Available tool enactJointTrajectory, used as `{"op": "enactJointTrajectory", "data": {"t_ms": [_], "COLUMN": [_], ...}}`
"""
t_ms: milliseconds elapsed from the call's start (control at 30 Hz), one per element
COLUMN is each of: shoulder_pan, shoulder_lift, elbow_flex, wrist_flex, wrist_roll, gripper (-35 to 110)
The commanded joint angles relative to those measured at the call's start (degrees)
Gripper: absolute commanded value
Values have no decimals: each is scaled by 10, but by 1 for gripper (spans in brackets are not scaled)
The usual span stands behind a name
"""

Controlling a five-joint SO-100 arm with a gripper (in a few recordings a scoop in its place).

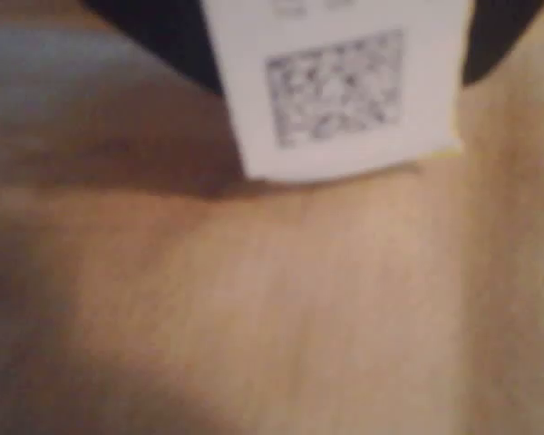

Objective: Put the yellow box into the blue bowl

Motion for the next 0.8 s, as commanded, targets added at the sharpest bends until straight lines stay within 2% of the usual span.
{"op": "enactJointTrajectory", "data": {"t_ms": [0, 367, 767], "shoulder_pan": [10, 3, 1], "shoulder_lift": [54, 181, 302], "elbow_flex": [-27, -17, -27], "wrist_flex": [7, 10, 143], "wrist_roll": [5, 5, 4], "gripper": [0, 0, 0]}}
